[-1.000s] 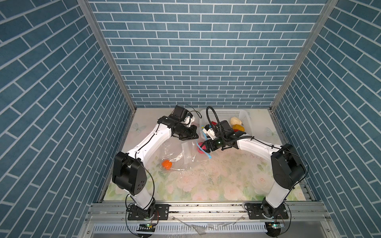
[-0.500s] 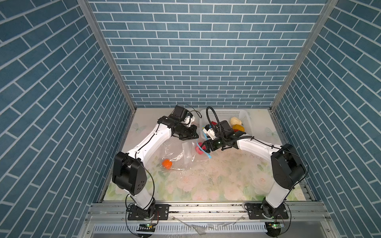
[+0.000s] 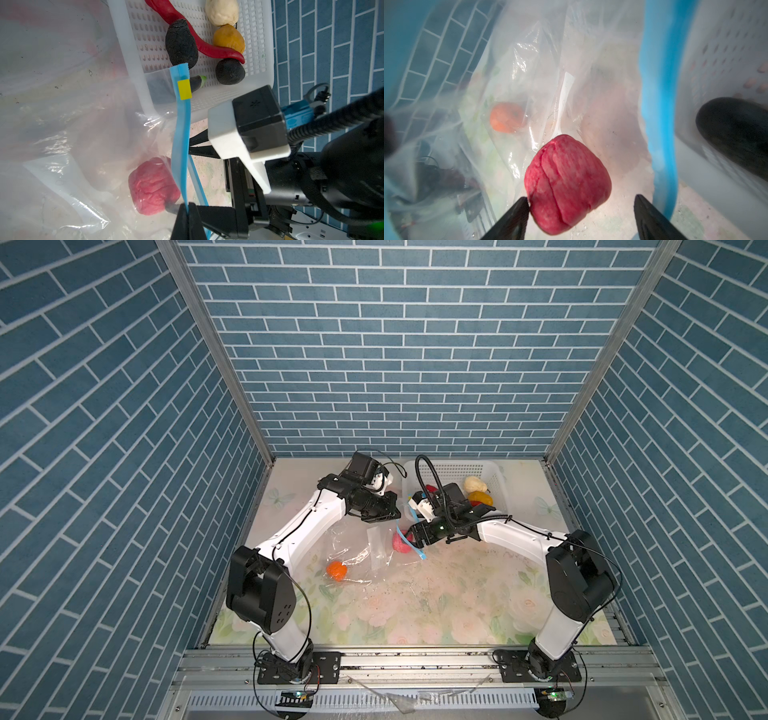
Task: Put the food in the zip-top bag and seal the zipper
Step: 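Lower the pink fruit into the bag and open the right gripper, then raise the open right gripper out of the bag and move it over the basket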
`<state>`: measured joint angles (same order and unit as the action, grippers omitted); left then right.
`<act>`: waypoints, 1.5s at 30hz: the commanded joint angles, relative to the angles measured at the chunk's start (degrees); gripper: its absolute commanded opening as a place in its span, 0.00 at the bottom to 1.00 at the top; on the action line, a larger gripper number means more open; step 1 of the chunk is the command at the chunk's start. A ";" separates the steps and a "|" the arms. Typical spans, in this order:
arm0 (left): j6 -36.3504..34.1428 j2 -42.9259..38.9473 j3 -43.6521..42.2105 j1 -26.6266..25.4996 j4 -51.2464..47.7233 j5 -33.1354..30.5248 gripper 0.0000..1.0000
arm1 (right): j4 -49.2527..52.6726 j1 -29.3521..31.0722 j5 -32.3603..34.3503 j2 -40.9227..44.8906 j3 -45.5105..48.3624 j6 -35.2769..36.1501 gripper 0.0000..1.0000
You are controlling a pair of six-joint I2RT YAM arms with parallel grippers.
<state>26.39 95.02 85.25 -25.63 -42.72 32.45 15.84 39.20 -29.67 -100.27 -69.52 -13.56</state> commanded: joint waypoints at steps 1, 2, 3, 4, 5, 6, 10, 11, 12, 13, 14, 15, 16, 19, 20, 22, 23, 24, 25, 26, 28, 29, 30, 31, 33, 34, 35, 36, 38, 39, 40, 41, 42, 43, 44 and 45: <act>-0.02 -1.77 -0.36 0.27 0.44 0.25 0.00 | 0.34 0.45 0.84 1.33 1.38 1.16 0.81; 0.01 -1.81 -0.36 0.24 0.39 0.25 0.00 | 0.34 0.49 0.94 1.38 1.40 1.15 0.81; -0.02 -1.82 -0.43 0.24 0.44 0.29 0.00 | 0.38 0.53 0.93 1.45 1.48 1.12 0.81; -0.02 -1.86 -0.41 0.30 0.44 0.26 0.00 | 0.34 0.53 0.96 1.45 1.43 1.15 0.81; -0.05 -1.86 -0.42 0.29 0.43 0.35 0.00 | 0.30 0.53 0.99 1.65 1.56 1.15 0.81; -0.02 -1.86 -0.38 0.26 0.44 0.34 0.00 | 0.28 0.52 0.98 1.78 1.53 1.08 0.81; -0.02 -1.87 -0.39 0.26 0.44 0.42 0.00 | -0.81 0.54 0.94 2.31 1.92 1.00 0.82; -0.03 -1.78 -0.40 0.25 0.44 0.42 0.00 | -0.98 0.53 0.93 2.43 1.86 0.86 0.82; -0.03 -1.82 -0.45 0.26 0.48 0.42 0.00 | -1.19 0.53 0.77 2.51 1.79 0.73 0.82; -0.05 -1.86 -0.49 0.29 0.48 0.42 0.00 | -1.35 0.53 0.68 2.62 1.80 0.47 0.82; -0.05 -1.86 -0.50 0.27 0.40 0.42 0.00 | -1.67 0.53 0.69 2.77 1.84 0.38 0.82; -0.03 -1.86 -0.46 0.31 0.44 0.42 0.00 | -1.84 0.55 0.67 2.87 1.93 0.38 0.83; -0.07 -1.90 -0.44 0.24 0.40 0.34 0.00 | -2.06 0.57 0.67 2.88 1.97 0.36 0.83; -0.03 -1.86 -0.36 0.27 0.31 0.34 0.00 | -2.14 0.53 0.67 2.78 2.00 0.38 0.83; -0.03 -1.85 -0.43 0.25 0.34 0.34 0.00 | -2.11 0.55 0.71 2.68 2.10 0.33 0.82; -0.03 -1.81 -0.26 0.26 0.29 0.34 0.00 | -2.14 0.53 0.68 2.71 2.17 0.29 0.82; 0.05 -1.79 -0.21 0.28 0.33 0.35 0.00 | -2.17 0.53 0.67 2.73 2.19 0.29 0.82; 0.02 -1.80 -0.09 0.25 0.33 0.34 0.00 | -2.13 0.53 0.64 2.79 2.19 0.38 0.82; 0.06 -1.85 0.06 0.25 0.22 0.34 0.00 | -2.08 0.53 0.63 2.80 2.28 0.33 0.81; 0.06 -1.91 0.22 0.24 0.18 0.34 0.00 | -2.08 0.55 0.66 2.93 2.28 0.45 0.81; 0.02 -2.17 0.66 0.25 -0.16 0.27 0.00 | -1.82 0.55 0.75 3.21 2.18 0.47 0.80; -0.02 -2.36 0.93 0.24 -0.50 0.21 0.00 | -1.77 0.53 0.82 3.46 2.17 0.40 0.79; -0.11 -2.48 1.22 0.29 -0.85 -0.01 0.00 | -1.69 0.54 0.99 3.82 2.18 0.47 0.79; -0.23 -2.74 1.48 0.27 -1.11 -0.25 0.00 | -1.68 0.53 1.25 4.26 2.19 0.39 0.78; -0.34 -3.22 1.99 0.31 -1.77 -0.74 0.00 | -1.45 0.57 2.01 5.32 2.19 0.72 0.78; -0.42 -3.39 2.19 0.23 -2.16 -0.96 0.00 | -1.31 0.54 2.40 5.77 2.08 0.81 0.78; -0.57 -3.59 2.48 0.25 -2.49 -1.15 0.00 | -1.27 0.53 2.68 6.28 2.08 0.83 0.78; -0.72 -3.75 2.71 0.39 -2.72 -1.33 0.00 | -1.32 0.57 2.78 6.97 2.11 0.89 0.78; -0.83 -4.11 2.94 0.47 -3.15 -1.68 0.00 | -1.41 0.53 3.07 8.19 1.97 0.76 0.77; -0.97 -4.24 2.99 0.49 -3.31 -1.74 0.00 | -1.73 0.54 3.57 8.98 2.02 0.65 0.77; -1.06 -4.38 2.91 0.64 -3.41 -1.98 0.00 | -1.90 0.53 4.06 9.62 2.01 0.54 0.77; -1.12 -4.54 2.69 0.68 -3.46 -2.41 0.00 | -2.31 0.53 4.55 10.35 1.93 0.39 0.77; -1.08 -4.66 2.34 0.77 -3.44 -2.80 0.00 | -2.54 0.53 4.94 11.11 1.93 0.38 0.77; -1.00 -4.60 2.12 0.84 -3.36 -2.70 0.00 | -2.67 0.57 5.12 11.70 1.93 0.25 0.77; -0.78 -4.64 1.90 1.09 -3.23 -2.43 0.00 | -2.82 0.52 5.44 12.22 1.94 0.12 0.77; -0.49 -4.51 1.85 1.16 -3.21 -2.32 0.00 | -2.80 0.55 5.66 12.74 1.95 -0.05 0.76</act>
<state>26.20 91.46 86.76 -25.12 -44.97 30.72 14.04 39.38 -25.76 -89.97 -68.79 -13.65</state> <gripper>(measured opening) 0.045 0.765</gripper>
